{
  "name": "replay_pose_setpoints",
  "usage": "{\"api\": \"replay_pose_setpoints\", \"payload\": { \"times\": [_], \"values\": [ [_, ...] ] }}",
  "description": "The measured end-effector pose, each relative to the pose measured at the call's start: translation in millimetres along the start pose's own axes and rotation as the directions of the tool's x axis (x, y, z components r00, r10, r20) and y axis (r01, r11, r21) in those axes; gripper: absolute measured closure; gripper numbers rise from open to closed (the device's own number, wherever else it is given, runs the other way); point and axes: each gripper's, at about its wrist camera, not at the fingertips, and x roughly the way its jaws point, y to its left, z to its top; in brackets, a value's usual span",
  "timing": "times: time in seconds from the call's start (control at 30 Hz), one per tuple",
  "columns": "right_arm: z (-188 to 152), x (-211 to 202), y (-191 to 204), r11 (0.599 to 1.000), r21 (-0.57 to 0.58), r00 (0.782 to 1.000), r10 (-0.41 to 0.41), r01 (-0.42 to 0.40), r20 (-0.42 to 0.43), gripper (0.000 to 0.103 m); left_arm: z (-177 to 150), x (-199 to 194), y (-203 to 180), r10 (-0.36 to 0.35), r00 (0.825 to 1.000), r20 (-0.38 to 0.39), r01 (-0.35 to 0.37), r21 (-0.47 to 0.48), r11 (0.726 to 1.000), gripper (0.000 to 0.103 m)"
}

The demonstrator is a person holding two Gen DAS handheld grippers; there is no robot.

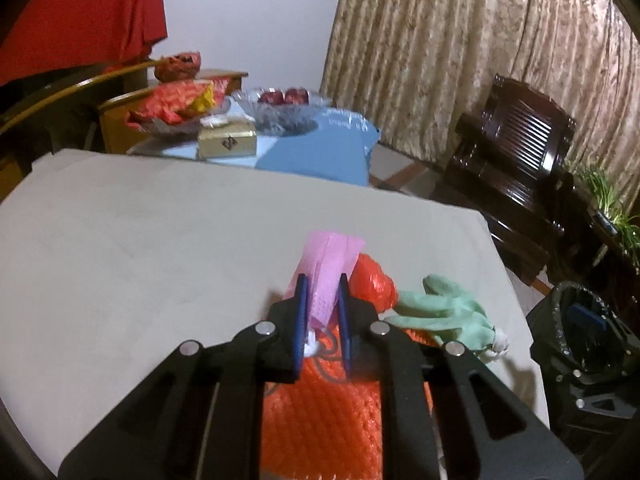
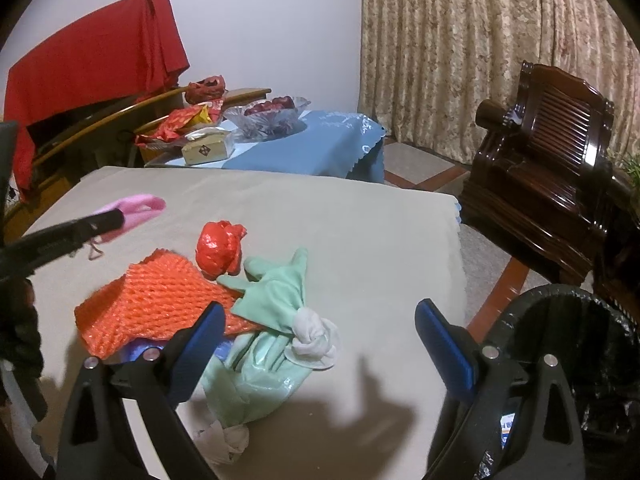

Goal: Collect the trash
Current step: 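Grasp the pink mask with the left gripper while the right gripper reaches toward the green glove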

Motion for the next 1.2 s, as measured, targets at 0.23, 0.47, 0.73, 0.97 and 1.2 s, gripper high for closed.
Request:
{"api": "replay_pose_setpoints", "payload": {
  "times": [0.23,0.47,0.73,0.97,1.2],
  "values": [
    [3.3,-1.2,4.5,1.0,0.004,1.0,0.004,-0.004,0.012,0.009,-4.9,-12.0,-3.2,0.024,1.0,-0.006,-0.024,-0.007,1.0,0.09],
    [5.2,1.8,6.2,1.0,0.005,1.0,0.009,-0.009,0.013,0.009,-13.2,-11.8,-0.6,0.02,1.0,-0.023,-0.02,-0.014,1.0,0.09],
    [2.7,10.3,7.0,1.0,-0.007,1.0,0.014,-0.014,-0.011,0.015,-22.4,-5.5,4.1,0.03,0.999,-0.043,-0.032,-0.025,0.999,0.09],
    [-5.5,31.7,6.2,1.0,-0.004,0.998,0.024,-0.024,-0.05,0.016,-27.8,2.4,6.1,0.032,0.998,-0.062,-0.034,-0.024,0.999,0.09],
    [-2.9,65.1,13.4,0.999,-0.022,0.994,0.039,-0.041,-0.102,0.016,-26.2,6.0,10.1,0.037,0.997,-0.066,-0.039,-0.029,0.999,0.09]
  ]
}}
